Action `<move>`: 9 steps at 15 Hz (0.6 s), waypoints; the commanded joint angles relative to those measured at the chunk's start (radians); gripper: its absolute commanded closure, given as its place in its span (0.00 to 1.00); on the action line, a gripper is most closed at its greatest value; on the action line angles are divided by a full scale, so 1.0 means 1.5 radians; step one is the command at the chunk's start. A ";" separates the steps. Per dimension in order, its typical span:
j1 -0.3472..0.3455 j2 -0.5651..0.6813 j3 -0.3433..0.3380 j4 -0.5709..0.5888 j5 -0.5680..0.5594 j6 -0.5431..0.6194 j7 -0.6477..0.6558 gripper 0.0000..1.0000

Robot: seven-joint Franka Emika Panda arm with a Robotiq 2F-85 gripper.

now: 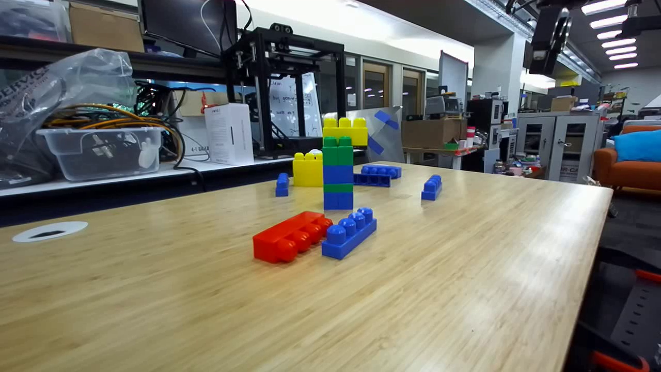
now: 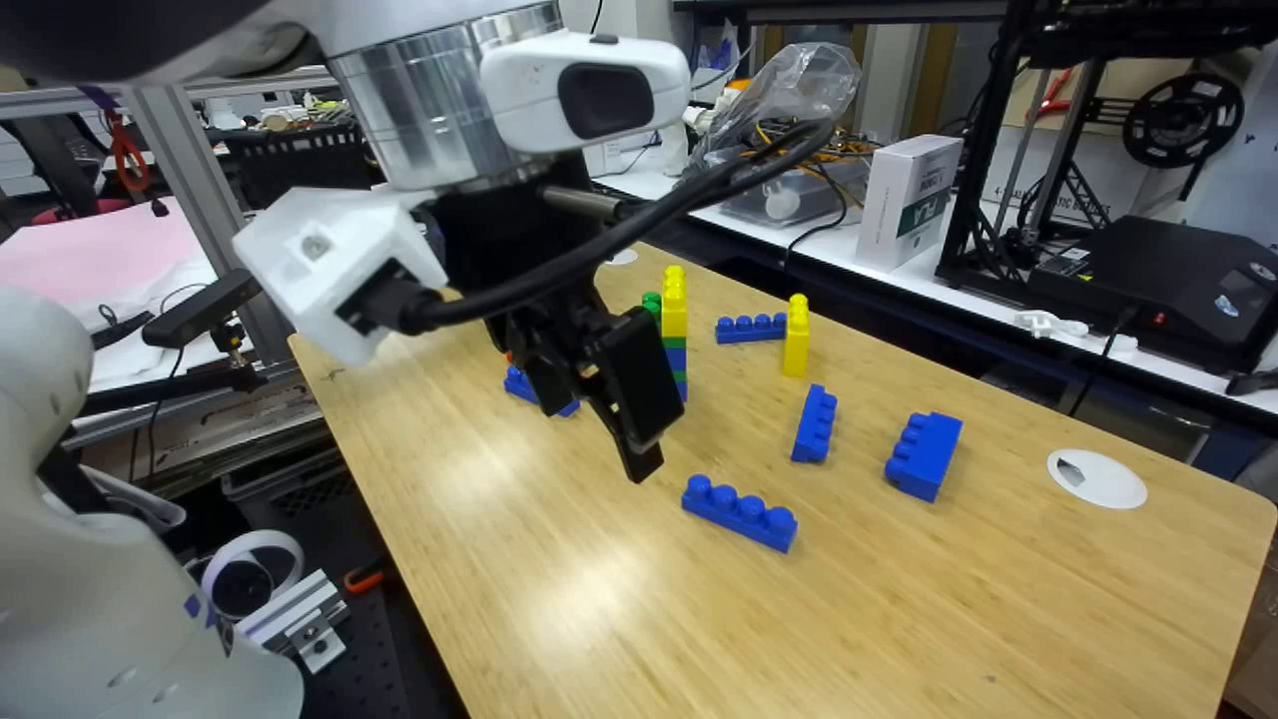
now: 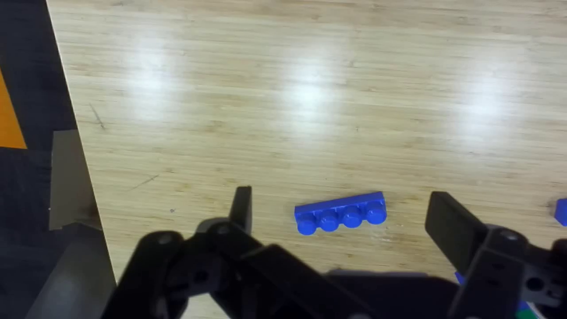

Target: Move the stack of blocks to the right and stack two blue blocks on it

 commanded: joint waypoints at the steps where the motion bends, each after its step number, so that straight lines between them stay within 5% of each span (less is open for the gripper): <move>1: 0.002 0.001 0.010 0.004 0.013 -0.003 0.005 0.00; 9: 0.115 0.017 0.130 0.027 0.063 0.009 0.078 0.00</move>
